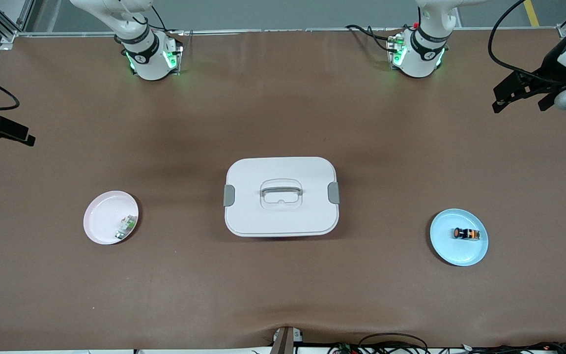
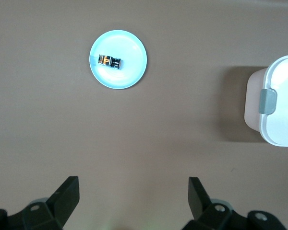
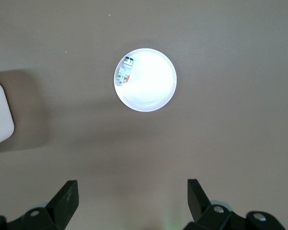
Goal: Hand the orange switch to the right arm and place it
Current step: 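Move the left gripper over the orange switch on the blue plate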
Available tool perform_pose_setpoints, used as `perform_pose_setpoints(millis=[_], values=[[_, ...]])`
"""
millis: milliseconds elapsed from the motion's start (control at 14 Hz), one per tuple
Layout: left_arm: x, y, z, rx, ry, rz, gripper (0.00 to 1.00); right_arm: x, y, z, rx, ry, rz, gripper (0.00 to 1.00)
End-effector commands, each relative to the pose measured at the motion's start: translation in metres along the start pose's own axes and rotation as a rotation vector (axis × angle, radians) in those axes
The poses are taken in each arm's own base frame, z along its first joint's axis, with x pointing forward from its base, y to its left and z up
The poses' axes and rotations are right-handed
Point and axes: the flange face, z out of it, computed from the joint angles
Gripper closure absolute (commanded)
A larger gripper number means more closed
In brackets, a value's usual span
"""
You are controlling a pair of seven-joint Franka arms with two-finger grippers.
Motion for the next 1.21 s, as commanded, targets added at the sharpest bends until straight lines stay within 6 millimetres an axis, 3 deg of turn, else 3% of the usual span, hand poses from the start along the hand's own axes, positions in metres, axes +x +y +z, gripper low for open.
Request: perform_pose_setpoints(millis=[0,357,643,857,1143], values=[[0.000,0.000,-0.006,0.002,-0.003,0.018,0.00,0.002,0.002,-0.005,-0.006,0.002,-0.002,0.00],[0.015,-0.011,0.012,0.045,-0.028,0.020,0.00,0.002,0.002,-0.005,-0.006,0.002,-0.006,0.00],[0.044,-0.016,0.062,0.049,-0.046,0.019,0.00,0.002,0.002,-0.005,-0.007,0.003,-0.007,0.00],[0.061,-0.035,0.106,0.049,-0.040,-0.009,0.00,0.002,0.001,-0.005,-0.011,0.002,-0.011,0.00],[0.074,-0.037,0.174,0.033,-0.026,-0.008,0.00,0.001,0.000,-0.006,-0.009,0.003,-0.011,0.00]])
